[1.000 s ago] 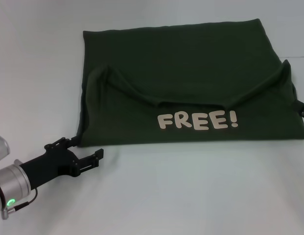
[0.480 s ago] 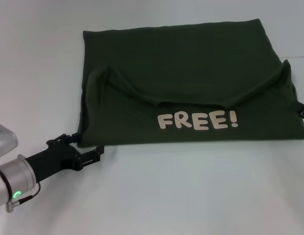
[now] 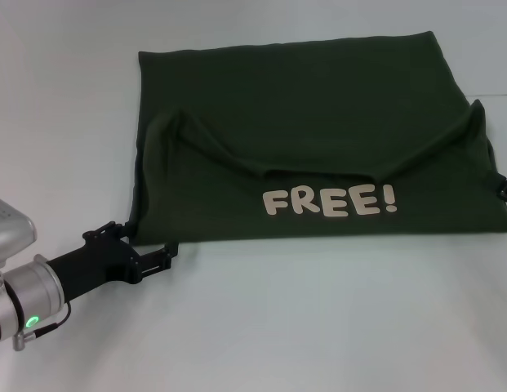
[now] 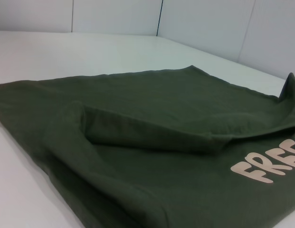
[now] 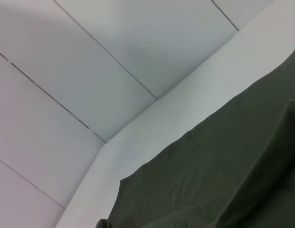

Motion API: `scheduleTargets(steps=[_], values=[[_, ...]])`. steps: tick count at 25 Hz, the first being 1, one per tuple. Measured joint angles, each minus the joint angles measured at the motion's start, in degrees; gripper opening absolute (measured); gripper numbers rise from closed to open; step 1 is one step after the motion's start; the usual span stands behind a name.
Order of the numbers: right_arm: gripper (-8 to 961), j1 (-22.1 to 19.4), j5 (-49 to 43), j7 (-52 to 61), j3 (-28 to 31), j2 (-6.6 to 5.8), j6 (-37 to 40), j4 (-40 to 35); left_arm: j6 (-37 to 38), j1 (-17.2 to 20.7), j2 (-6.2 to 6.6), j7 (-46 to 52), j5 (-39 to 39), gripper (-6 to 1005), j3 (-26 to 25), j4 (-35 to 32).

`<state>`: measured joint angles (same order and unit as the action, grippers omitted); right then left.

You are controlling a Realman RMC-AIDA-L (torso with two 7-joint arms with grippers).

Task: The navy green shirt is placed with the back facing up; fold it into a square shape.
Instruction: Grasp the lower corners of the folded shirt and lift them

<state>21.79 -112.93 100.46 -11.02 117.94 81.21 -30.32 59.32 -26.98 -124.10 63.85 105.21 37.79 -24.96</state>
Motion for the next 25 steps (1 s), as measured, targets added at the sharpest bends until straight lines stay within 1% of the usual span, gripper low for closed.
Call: scheduleTargets(steps=[11,16,22,25], values=[[735,-0.37,0.19,-0.30,0.10,0.05,0.05,0.00,0.03,-0.03,0.01,0.24,-0.51,827,0.24,-0.82],[734,-0.47,0.26,-0.37,0.06,0.08,0.35,0.00,0.23,0.11,-0.05,0.26,-0.55,663,0.14,-1.14],[735,-0.53,0.25,-0.43,0.05,0.03,0.46,0.00,-0.05,-0.08,-0.09,0.29,-0.52,422,0.42,-1.15],[735,-0.53,0.18,-0.44,0.02,-0.04,0.51,0.00,-0.26,-0.27,-0.09,0.30,-0.52,281,0.44,-1.16]])
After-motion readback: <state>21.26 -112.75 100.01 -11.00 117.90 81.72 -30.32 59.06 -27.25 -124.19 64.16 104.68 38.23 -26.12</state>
